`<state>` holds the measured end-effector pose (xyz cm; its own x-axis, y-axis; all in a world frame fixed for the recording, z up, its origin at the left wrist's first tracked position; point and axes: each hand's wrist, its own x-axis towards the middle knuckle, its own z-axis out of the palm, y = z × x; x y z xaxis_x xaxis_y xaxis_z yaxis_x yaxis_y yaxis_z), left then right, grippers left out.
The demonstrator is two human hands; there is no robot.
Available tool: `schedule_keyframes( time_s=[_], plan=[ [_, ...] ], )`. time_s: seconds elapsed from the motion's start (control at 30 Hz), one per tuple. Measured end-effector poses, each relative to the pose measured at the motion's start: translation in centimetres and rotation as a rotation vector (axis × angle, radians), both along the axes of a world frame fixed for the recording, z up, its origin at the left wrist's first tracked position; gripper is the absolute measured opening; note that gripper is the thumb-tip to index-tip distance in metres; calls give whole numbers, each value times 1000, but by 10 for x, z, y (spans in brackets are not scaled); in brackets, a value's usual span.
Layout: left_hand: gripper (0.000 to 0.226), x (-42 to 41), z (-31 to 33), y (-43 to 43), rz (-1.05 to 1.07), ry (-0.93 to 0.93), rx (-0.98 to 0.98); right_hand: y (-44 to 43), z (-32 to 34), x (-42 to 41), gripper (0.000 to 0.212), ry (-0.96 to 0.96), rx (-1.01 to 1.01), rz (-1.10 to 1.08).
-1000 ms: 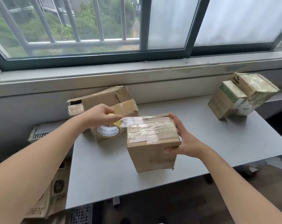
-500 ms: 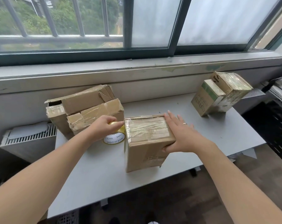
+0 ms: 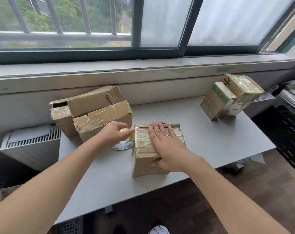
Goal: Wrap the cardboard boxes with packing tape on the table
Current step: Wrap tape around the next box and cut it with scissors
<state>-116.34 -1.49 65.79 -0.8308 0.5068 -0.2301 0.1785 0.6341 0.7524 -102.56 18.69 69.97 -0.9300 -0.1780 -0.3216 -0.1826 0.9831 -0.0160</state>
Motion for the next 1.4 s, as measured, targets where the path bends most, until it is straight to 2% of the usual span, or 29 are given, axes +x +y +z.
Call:
schedule_keyframes(
  time_s=[0.27, 0.57, 0.7, 0.73, 0.9, 0.97, 1.0, 1.1, 1.2, 1.4],
  plan=[
    [42, 8, -1, -2, 2, 16, -22, 1, -2, 6, 109, 20, -56, 52],
    [46, 23, 3, -3, 42, 69, -5, -8, -5, 22, 107, 120, 1, 112],
    [48, 26, 6, -1, 64, 58, -11, -20, -14, 17, 131, 128, 0, -15],
    [48, 27, 6, -1, 69, 49, -16, -21, -16, 13, 131, 130, 0, -41],
    [43, 23, 13, -16, 138, -27, 16, 9, -5, -4, 102, 156, 50, 31],
    [32, 24, 17, -24, 137, 28, -12, 25, -4, -10, 92, 201, 55, 42],
    [27, 27, 19, -26, 126, 49, -22, 31, -4, -14, 91, 217, 42, 44],
    [40, 40, 19, -22, 107, 8, 34, 43, -5, -29, 93, 182, 17, 48],
    [36, 50, 16, -2, 207, 19, 112, 59, -7, -38, 90, 134, -40, 4],
    [22, 71, 8, 58, 429, 29, 174, 92, -16, -55, 99, 34, -202, -103]
  ],
)
